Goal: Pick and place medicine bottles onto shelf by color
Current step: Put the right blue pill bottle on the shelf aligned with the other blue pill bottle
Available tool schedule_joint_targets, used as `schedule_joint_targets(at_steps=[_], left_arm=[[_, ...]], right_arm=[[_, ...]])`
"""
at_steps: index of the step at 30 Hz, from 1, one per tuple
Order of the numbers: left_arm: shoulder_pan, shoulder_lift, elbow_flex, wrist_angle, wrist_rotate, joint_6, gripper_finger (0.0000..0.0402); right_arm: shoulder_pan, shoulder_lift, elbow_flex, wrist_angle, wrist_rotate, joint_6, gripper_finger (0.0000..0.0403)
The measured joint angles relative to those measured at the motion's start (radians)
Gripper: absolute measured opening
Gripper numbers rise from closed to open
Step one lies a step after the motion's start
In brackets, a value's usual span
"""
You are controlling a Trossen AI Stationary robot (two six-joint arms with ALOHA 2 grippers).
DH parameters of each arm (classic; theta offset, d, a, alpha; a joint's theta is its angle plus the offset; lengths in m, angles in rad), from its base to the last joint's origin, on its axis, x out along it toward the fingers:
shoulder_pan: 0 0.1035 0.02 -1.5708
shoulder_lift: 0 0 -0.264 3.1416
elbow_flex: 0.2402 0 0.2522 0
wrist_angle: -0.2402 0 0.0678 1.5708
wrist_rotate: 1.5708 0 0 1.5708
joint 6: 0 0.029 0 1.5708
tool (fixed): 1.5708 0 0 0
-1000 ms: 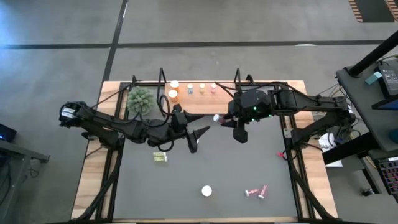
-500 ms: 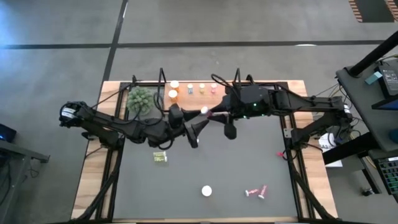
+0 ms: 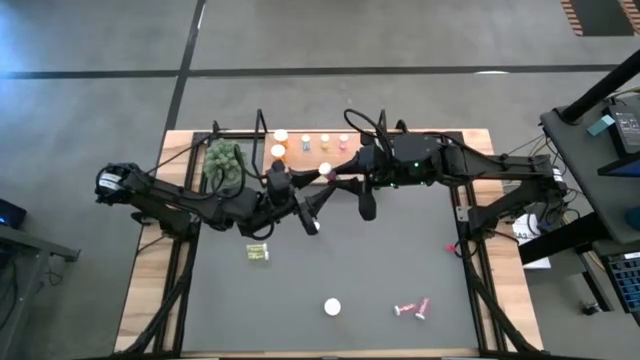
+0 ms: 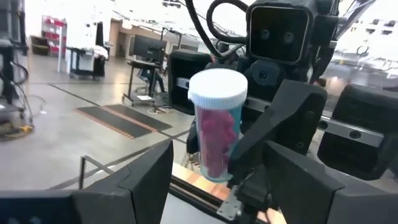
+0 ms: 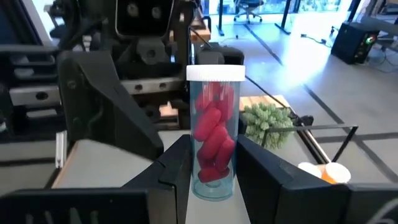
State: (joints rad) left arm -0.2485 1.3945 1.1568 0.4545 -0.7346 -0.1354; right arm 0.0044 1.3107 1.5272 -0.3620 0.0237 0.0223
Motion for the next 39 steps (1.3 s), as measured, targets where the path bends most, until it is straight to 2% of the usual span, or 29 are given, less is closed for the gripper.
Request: schedule_joint_targets(at_steps=[4,7,13,16,24,29,39], left_arm=[[0.000,-0.003,0.000,0.000,-0.005,0.103,0.0233],[-0.003,-0.006,0.007,-0.051,0.008,0.113,0.0233],[0.015,-0.014,0.044,-0.328,0.226,-0.093,0.0233],[0.021,-0.014,0.045,-0.385,0.230,-0.145,0.0233],[0.038,-0.009,0.042,-0.386,0.231,-0.146,0.0233],[0.046,-0.008,0.042,-0.384,0.316,-0.148,0.0233],[0.047,-0.008,0.024,-0.399,0.318,-0.170,0.0233]], right_arm=[[0.000,-0.018,0.000,-0.107,0.001,-0.039,0.0102],[0.000,-0.033,0.000,-0.224,0.001,-0.041,0.0102],[0.000,-0.033,0.000,-0.375,-0.020,-0.053,0.0102],[0.003,-0.031,0.000,-0.415,-0.077,-0.068,0.0102],[0.027,-0.023,0.001,-0.396,-0.087,-0.087,0.0102],[0.035,0.018,0.002,-0.382,-0.087,-0.101,0.0102],[0.035,0.052,0.007,-0.391,-0.084,-0.112,0.0102]])
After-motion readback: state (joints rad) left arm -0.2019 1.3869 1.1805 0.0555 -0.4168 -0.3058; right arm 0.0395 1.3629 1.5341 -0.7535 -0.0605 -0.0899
